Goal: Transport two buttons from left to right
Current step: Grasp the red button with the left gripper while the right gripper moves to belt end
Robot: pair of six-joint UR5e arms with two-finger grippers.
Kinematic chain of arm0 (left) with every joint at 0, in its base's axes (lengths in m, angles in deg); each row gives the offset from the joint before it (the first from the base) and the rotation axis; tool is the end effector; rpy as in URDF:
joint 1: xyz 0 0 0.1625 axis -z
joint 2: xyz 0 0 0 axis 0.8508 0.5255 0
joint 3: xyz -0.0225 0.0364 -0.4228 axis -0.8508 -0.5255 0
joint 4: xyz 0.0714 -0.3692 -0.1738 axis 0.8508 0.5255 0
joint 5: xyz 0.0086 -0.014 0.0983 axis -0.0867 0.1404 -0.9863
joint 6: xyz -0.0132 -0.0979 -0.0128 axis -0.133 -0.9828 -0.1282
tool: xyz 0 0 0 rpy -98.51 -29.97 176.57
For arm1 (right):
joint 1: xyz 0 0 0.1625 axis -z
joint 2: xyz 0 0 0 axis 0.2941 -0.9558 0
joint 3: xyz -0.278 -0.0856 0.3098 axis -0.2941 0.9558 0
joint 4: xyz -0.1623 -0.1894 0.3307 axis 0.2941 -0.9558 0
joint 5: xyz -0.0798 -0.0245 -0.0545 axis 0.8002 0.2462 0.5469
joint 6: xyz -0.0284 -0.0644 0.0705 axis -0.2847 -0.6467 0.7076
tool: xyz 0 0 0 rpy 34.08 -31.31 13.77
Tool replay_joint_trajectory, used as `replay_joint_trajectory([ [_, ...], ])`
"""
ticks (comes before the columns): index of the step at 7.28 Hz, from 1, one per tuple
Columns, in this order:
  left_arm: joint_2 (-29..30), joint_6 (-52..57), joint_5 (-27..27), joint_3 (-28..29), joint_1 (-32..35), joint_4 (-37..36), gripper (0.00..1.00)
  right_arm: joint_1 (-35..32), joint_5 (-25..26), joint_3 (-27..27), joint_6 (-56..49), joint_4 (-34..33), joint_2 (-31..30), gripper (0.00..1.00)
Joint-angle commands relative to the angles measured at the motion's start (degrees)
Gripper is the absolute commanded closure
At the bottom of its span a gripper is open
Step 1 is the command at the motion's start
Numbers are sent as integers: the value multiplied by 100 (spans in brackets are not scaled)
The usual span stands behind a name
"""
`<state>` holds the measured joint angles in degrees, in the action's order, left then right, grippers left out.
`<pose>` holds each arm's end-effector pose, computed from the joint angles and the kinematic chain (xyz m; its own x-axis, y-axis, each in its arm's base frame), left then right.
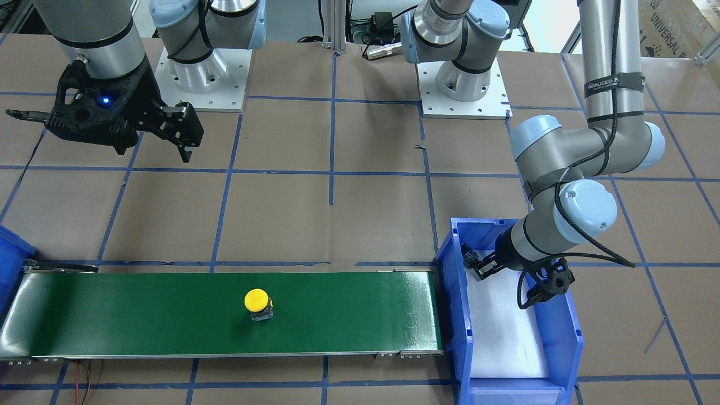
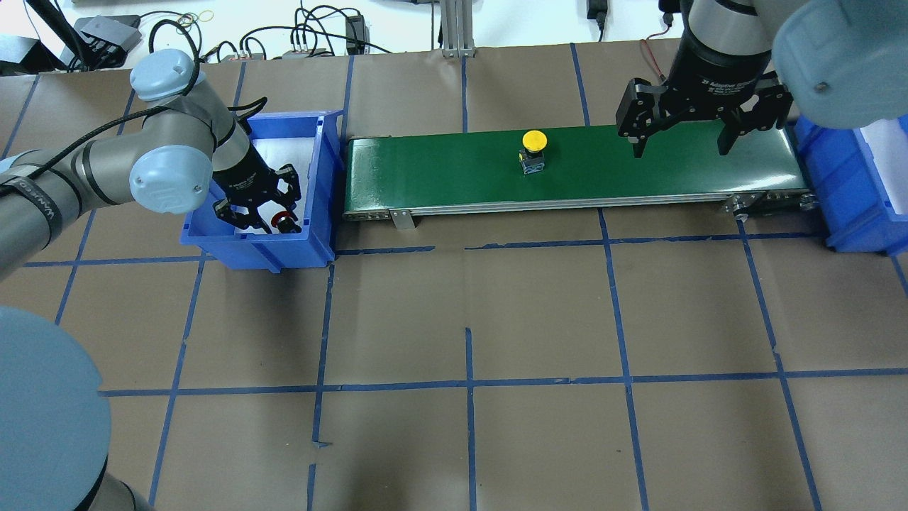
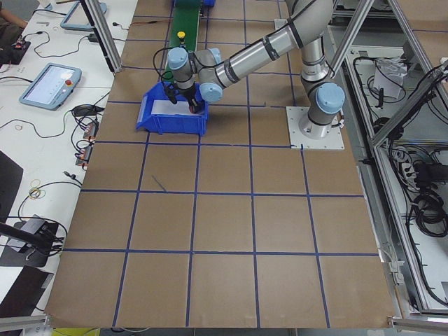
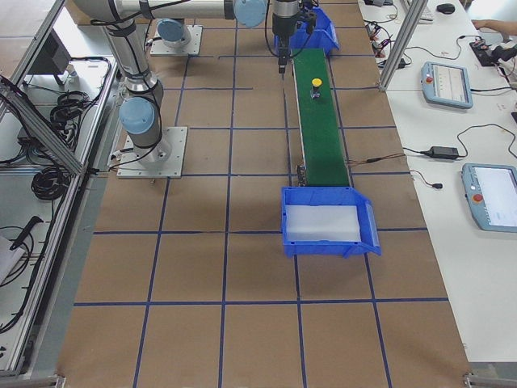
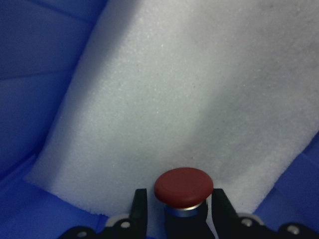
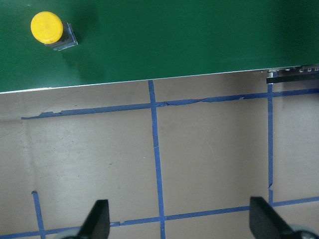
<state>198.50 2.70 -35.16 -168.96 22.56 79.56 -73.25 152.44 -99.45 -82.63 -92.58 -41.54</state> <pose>-0.0447 -0.6033 0.2218 -0.8572 -0.5145 0.0205 -0.5079 0.8515 0.1301 0.1282 -0.5060 0.4878 -0.9946 0.0658 0.0806 0.0634 0.9975 -0.0322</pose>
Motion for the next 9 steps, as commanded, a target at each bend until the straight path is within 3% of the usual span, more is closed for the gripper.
replay_joint_trajectory([
  [1, 50, 9, 0, -1, 0, -9, 46, 420, 18, 1, -591, -8, -95, 0],
  [5, 68, 17, 0, -10, 0, -9, 46, 1561, -69, -95, -1636, 19, -104, 0],
  [8, 76, 35, 0, -18, 0, -9, 47, 1872, -61, -113, -1982, 10, -87, 0],
  [9, 77, 35, 9, -18, 0, 0, 53, 1872, -70, -96, -1982, -7, -52, 0],
])
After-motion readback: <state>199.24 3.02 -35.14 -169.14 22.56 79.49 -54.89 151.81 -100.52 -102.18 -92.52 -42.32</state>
